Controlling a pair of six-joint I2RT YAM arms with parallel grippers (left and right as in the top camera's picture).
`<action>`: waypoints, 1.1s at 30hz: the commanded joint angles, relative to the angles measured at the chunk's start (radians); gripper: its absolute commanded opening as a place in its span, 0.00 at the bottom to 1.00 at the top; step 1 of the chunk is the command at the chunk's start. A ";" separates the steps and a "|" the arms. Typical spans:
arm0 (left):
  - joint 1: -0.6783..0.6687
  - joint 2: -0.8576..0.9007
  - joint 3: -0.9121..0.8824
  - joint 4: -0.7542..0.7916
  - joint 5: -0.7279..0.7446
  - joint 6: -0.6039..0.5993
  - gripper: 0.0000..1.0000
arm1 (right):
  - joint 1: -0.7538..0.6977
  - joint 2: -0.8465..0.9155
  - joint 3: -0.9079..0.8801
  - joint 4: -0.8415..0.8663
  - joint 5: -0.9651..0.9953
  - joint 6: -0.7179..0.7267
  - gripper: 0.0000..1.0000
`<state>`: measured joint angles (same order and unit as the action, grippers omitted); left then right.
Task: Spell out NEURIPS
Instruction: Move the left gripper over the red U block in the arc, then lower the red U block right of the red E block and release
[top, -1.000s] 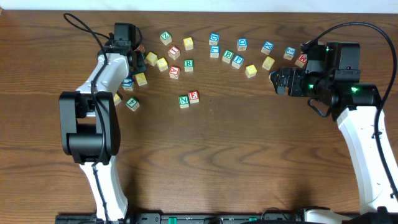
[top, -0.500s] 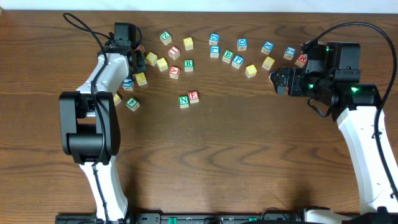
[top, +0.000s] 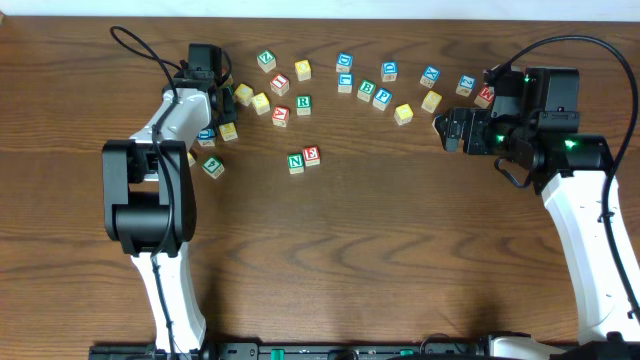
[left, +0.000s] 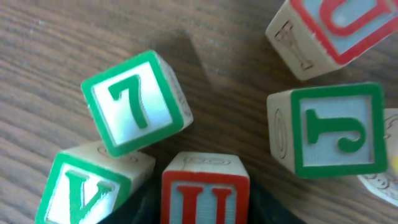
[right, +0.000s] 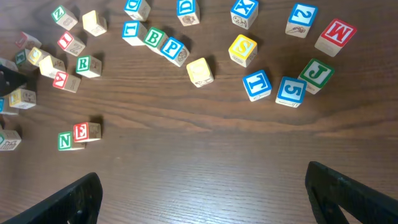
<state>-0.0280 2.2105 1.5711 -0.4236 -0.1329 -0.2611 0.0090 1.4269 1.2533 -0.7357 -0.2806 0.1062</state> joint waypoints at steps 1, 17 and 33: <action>0.005 0.006 -0.010 0.008 -0.006 0.006 0.33 | 0.006 0.005 0.020 0.006 0.001 0.013 0.99; 0.004 -0.142 -0.008 -0.014 -0.006 0.006 0.24 | 0.006 0.005 0.020 0.006 0.001 0.013 0.99; -0.188 -0.359 -0.009 -0.263 0.152 -0.067 0.24 | 0.006 0.005 0.020 0.006 0.002 0.012 0.99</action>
<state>-0.1558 1.8473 1.5639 -0.6441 -0.0296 -0.2695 0.0090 1.4273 1.2537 -0.7326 -0.2806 0.1066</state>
